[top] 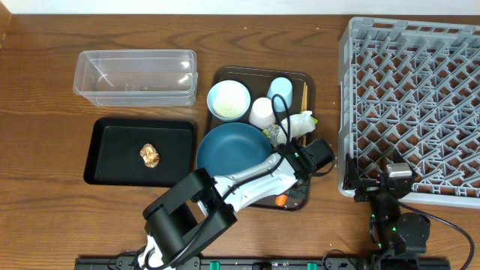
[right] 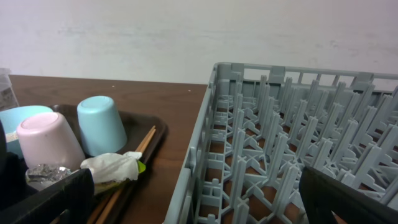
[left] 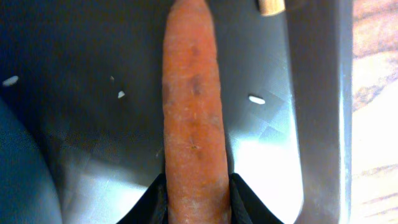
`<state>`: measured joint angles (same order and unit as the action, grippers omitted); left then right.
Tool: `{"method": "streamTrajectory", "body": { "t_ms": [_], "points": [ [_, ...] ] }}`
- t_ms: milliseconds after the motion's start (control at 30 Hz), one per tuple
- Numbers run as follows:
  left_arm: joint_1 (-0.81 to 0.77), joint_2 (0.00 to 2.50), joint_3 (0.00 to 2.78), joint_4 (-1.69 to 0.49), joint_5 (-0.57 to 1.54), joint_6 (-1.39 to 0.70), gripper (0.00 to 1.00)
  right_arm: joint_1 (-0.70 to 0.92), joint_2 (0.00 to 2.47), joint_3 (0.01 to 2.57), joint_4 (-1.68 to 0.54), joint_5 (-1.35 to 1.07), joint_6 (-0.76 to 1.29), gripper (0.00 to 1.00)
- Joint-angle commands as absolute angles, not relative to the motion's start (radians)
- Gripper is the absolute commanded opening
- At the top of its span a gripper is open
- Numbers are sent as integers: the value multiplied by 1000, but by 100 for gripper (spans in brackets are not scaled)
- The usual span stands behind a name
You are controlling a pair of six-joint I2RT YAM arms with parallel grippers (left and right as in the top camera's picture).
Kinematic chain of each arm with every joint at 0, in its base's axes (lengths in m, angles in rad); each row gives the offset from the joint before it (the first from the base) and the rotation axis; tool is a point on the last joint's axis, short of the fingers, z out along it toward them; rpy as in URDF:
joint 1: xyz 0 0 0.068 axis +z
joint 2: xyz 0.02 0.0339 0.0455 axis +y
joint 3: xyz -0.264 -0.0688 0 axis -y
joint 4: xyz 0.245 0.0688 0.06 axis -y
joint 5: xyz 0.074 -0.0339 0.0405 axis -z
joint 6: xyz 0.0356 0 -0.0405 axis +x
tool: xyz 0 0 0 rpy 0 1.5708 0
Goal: Sort waste into correct bins and load items into the dishwasher rack
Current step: 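Carry the carrot left and drop it onto the black tray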
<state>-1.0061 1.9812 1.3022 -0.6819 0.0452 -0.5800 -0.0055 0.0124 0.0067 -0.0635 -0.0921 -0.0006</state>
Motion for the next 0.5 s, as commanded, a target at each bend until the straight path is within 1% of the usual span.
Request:
{"method": "streamTrajectory", "body": {
  "t_ms": [0,100,133,267,467],
  "points": [
    [-1007,1999,1334,-700,37,-585,19,-12,7,6,-68,-86,10,99],
    [-1007,1993,1343,-706,54,-585,19,-12,7,6,-68,-86,10,99],
    [-1007,1987,1349,-707,74,-585,16,-12,7,6,-68,-86,10,99],
    [-1007,1935,1378,-707,151,-586,9,-12,7,6,-68,-86,10,99],
    [-1006,1789,1381,-711,162,-585,9,-12,7,6,-68,-86,10,99]
  ]
}}
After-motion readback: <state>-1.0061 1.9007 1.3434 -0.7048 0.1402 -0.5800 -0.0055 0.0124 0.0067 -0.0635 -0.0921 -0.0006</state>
